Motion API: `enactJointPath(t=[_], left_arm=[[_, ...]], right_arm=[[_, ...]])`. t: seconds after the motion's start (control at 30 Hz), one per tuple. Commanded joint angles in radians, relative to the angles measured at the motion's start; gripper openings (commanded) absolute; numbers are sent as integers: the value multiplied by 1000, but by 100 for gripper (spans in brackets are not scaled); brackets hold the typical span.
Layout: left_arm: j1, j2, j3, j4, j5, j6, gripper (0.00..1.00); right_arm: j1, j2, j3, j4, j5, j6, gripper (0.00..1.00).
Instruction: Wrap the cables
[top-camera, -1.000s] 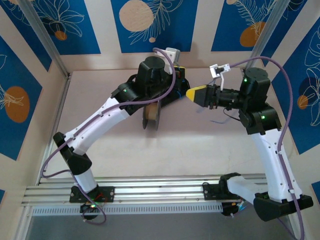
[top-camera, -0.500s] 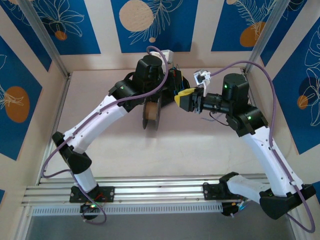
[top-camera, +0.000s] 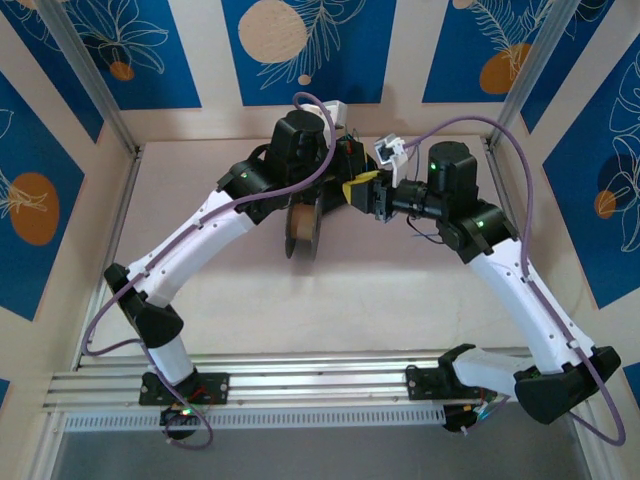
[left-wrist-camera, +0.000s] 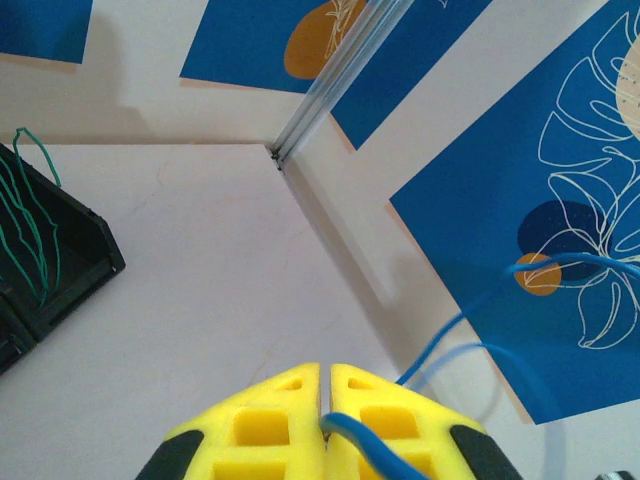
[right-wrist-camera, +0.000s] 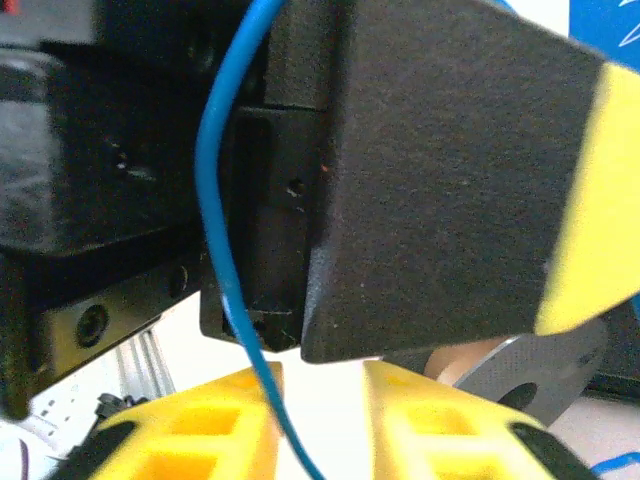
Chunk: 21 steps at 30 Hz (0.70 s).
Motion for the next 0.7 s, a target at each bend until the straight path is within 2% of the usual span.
enactJointPath(t=[0.0, 0.03, 0.1, 0.23, 0.3, 0.33, 0.5, 0.67], left_arm=[[5, -44, 11, 2, 14, -10, 0], [7, -46, 9, 3, 11, -5, 0], [12, -48, 9, -4, 12, -2, 0], [40, -82, -10, -31, 27, 1, 70], [55, -126, -51, -43, 25, 5, 95], [62, -151, -76, -46, 25, 7, 100], [120, -302, -196, -75, 68, 9, 100], [190, -357, -190, -179, 175, 33, 100]], right_arm=[[12, 13, -6, 32, -2, -22, 12], [11, 11, -9, 32, -2, -28, 2], [12, 3, -17, 29, 7, -47, 0], [12, -43, -63, 39, 49, -129, 0], [11, -59, -81, 35, 76, -179, 0], [11, -65, -86, 30, 86, -203, 0], [16, -53, -91, -13, 114, -338, 0], [30, -25, -84, -30, 170, -420, 0]])
